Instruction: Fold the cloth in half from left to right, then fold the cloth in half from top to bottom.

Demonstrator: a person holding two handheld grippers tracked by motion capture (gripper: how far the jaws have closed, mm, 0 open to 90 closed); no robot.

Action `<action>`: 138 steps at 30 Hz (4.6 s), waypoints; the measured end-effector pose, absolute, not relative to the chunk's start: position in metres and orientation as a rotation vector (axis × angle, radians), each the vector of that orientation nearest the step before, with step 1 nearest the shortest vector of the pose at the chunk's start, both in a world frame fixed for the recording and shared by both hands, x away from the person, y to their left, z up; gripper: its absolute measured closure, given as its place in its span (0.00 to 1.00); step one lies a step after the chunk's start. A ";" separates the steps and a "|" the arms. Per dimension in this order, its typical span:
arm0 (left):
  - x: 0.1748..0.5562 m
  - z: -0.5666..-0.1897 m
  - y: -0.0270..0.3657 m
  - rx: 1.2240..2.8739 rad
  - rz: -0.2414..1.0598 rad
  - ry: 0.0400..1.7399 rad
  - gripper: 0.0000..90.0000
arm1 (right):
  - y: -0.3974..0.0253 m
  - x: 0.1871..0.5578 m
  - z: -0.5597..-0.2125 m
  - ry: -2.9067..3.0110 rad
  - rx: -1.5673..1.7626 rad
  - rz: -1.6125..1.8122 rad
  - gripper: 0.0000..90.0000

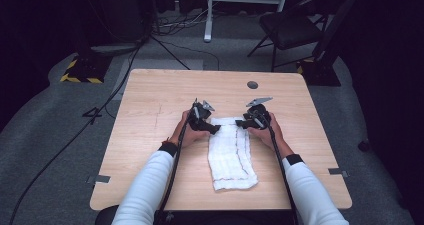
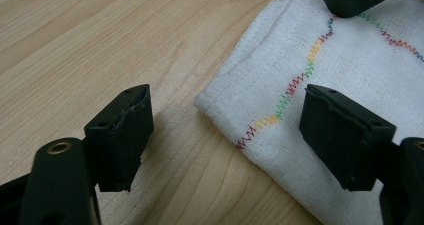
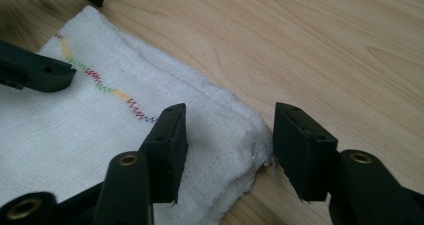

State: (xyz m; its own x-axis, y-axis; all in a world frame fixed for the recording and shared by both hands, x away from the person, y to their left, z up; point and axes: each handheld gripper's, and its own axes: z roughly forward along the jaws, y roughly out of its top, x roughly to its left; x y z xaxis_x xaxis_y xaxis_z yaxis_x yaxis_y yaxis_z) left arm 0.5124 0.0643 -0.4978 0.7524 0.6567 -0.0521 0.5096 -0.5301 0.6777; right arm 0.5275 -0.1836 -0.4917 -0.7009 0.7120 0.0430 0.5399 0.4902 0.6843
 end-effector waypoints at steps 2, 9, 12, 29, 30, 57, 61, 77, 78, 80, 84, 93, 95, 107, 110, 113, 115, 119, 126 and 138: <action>0.512 -0.497 0.064 2.254 0.266 0.862 0.32 | -0.183 0.527 -0.491 2.507 1.051 1.023 0.65; 0.510 -0.495 0.065 2.258 0.199 0.778 0.67 | -0.178 0.525 -0.489 2.566 0.990 1.040 0.88; 0.511 -0.494 0.064 2.264 0.169 0.762 0.77 | -0.175 0.523 -0.488 2.564 0.953 1.000 0.91; 0.524 -0.478 0.053 2.288 0.320 0.799 0.90 | -0.174 0.519 -0.476 2.445 0.890 1.018 0.93; 0.525 -0.477 0.052 2.288 0.332 0.799 0.90 | -0.176 0.520 -0.473 2.424 0.891 1.027 0.93; 0.556 -0.417 0.052 2.220 0.419 0.737 0.90 | -0.179 0.540 -0.413 2.262 0.835 1.051 0.93; 0.560 -0.411 0.055 2.225 0.435 0.728 0.90 | -0.176 0.548 -0.407 2.256 0.842 1.058 0.93; 0.538 -0.410 0.063 2.165 0.377 0.658 0.89 | -0.182 0.535 -0.403 2.282 0.785 1.128 0.93; 0.536 -0.411 0.063 2.170 0.380 0.655 0.90 | -0.183 0.531 -0.404 2.292 0.777 1.138 0.93; 0.531 -0.413 0.065 2.164 0.371 0.646 0.90 | -0.185 0.525 -0.407 2.308 0.767 1.150 0.93; 0.522 -0.417 0.068 2.163 0.363 0.631 0.90 | -0.189 0.513 -0.412 2.334 0.748 1.166 0.93; 0.493 -0.426 0.070 2.186 0.332 0.565 0.89 | -0.195 0.488 -0.423 2.390 0.699 1.188 0.93; 0.488 -0.428 0.069 2.183 0.325 0.559 0.89 | -0.195 0.483 -0.425 2.403 0.692 1.189 0.93; 0.454 -0.446 0.075 2.208 0.302 0.506 0.89 | -0.198 0.459 -0.434 2.467 0.643 1.198 0.93; 0.447 -0.450 0.075 2.220 0.287 0.500 0.88 | -0.198 0.449 -0.439 2.496 0.621 1.203 0.93; 0.441 -0.455 0.076 2.237 0.276 0.487 0.88 | -0.199 0.443 -0.444 2.518 0.611 1.199 0.93; 0.438 -0.458 0.076 2.246 0.272 0.482 0.88 | -0.199 0.441 -0.445 2.530 0.603 1.187 0.93; 0.429 -0.466 0.076 2.278 0.254 0.471 0.88 | -0.200 0.432 -0.451 2.558 0.599 1.182 0.93; 0.421 -0.472 0.077 2.314 0.254 0.440 0.86 | -0.202 0.424 -0.460 2.608 0.590 1.167 0.92; 0.415 -0.487 0.077 2.367 0.229 0.433 0.85 | -0.204 0.414 -0.475 2.665 0.599 1.098 0.90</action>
